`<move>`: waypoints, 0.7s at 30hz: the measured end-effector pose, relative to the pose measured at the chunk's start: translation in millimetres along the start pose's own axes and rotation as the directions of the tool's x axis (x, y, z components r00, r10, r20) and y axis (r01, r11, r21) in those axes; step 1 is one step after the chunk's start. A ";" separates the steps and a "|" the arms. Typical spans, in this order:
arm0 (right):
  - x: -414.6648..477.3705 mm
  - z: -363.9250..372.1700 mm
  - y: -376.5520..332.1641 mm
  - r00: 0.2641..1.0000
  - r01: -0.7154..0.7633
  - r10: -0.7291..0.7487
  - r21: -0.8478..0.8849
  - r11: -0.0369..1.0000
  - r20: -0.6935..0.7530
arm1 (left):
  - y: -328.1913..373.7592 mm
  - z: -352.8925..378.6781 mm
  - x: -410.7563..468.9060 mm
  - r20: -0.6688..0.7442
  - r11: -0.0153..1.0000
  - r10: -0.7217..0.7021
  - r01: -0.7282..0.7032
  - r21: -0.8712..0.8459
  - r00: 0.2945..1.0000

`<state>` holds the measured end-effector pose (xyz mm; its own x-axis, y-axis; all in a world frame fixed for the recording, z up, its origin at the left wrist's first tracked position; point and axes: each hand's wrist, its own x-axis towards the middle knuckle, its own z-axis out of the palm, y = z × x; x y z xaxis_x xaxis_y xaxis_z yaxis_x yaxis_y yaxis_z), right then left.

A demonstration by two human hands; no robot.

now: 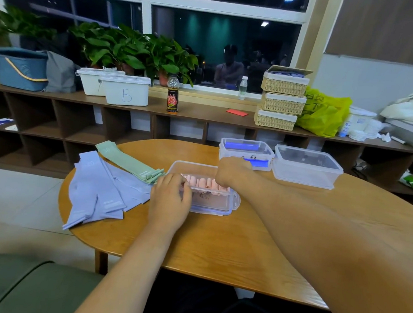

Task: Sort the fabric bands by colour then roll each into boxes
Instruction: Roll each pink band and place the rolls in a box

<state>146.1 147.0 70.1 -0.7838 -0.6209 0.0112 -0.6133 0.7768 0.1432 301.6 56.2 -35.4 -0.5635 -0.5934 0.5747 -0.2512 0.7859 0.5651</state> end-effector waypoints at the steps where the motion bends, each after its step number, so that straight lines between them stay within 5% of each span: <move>1: 0.2 0.3 -0.9 1.000 -0.006 0.006 0.003 1.000 0.004 | -0.3 0.2 -0.2 0.000 1.000 0.003 -0.003 0.002 1.000; 12: 1.5 5.8 -7.6 0.999 -0.032 0.033 -0.079 0.996 0.015 | 0.3 -0.5 -0.6 0.012 1.000 0.015 -0.015 0.020 1.000; 21: -7.1 -0.3 1.8 0.993 0.101 -0.090 -0.153 0.983 0.080 | 1.8 -1.2 -0.5 0.011 0.999 0.017 -0.017 0.035 1.000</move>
<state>150.6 152.8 70.6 -0.7309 -0.6777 -0.0812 -0.6673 0.6844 0.2937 302.4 57.7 -34.0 -0.5764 -0.5781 0.5775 -0.2690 0.8016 0.5339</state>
